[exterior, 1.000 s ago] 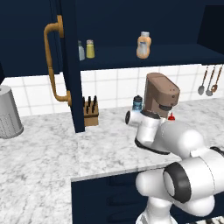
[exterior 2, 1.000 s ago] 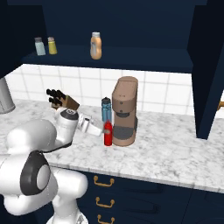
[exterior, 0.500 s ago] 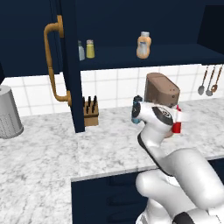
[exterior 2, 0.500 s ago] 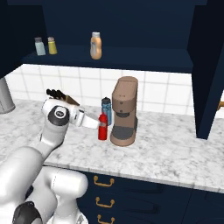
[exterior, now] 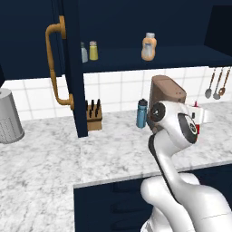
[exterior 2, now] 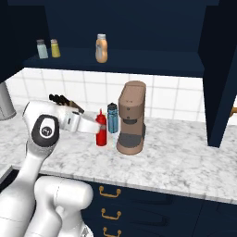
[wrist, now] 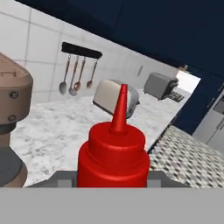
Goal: Put the shaker and condiment bottle from the counter next to their counterparts in the cabinet.
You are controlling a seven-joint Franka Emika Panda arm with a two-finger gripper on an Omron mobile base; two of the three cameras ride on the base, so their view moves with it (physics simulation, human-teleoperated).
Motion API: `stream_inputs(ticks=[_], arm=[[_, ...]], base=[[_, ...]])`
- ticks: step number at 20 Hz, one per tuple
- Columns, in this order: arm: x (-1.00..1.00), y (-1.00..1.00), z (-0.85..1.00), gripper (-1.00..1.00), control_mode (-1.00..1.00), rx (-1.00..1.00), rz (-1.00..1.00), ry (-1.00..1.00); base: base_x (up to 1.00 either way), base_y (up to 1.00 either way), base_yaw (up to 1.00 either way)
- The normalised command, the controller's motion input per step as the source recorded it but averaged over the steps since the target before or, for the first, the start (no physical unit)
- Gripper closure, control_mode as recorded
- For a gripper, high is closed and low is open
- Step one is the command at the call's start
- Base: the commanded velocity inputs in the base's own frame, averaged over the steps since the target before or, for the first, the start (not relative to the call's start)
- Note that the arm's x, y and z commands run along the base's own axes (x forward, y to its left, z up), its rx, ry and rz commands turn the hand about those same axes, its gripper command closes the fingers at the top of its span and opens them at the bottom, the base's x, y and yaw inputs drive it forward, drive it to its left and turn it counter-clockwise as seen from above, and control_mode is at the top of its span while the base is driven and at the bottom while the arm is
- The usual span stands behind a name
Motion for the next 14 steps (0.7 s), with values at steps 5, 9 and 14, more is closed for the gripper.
stream_inputs(ticks=[5, 9, 14], arm=[[-0.05, 0.00, 0.95, 1.00, -1.00, 0.03, 0.30, -0.16], [0.09, 0.01, 0.86, 1.00, -1.00, 0.02, 0.38, -0.12], [-0.03, 0.07, 0.92, 1.00, -1.00, 0.00, 0.30, -0.11]], base=[[0.00, 0.00, 0.00], [0.00, 0.00, 0.00], [0.00, 0.00, 0.00]])
